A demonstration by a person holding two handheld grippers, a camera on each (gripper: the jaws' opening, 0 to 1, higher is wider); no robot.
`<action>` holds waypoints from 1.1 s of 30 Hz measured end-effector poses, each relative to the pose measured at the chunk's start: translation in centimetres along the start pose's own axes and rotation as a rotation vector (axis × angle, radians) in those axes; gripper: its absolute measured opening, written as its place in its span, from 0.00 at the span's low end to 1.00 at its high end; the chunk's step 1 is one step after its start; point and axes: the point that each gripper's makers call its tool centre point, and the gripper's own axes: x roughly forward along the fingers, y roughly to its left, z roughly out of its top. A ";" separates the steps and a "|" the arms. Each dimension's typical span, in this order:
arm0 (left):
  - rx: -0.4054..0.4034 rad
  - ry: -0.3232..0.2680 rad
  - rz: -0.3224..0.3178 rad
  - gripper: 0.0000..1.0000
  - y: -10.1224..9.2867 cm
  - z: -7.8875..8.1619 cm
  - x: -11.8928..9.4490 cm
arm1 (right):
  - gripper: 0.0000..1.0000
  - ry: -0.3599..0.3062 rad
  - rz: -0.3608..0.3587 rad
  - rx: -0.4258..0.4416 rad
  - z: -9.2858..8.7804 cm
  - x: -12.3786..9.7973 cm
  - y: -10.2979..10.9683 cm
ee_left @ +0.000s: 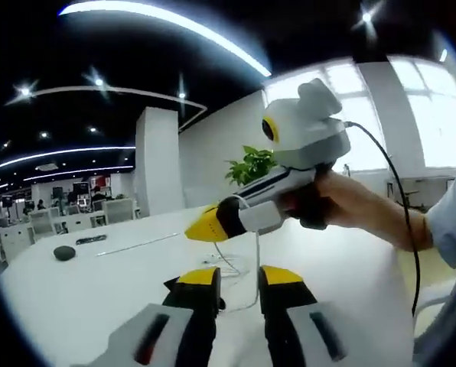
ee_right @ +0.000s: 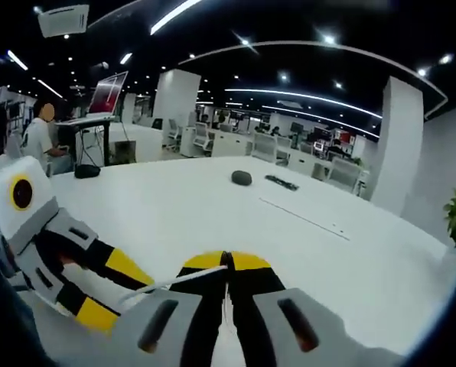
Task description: Peel open the Velcro strap on the desktop, arrange the wired earphones neatly onto it, and close the Velcro strap to secure them.
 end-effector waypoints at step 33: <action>0.133 -0.023 0.058 0.06 2.4 1.4 -2.0 | 0.04 -0.002 0.067 0.028 -1.7 -2.1 1.4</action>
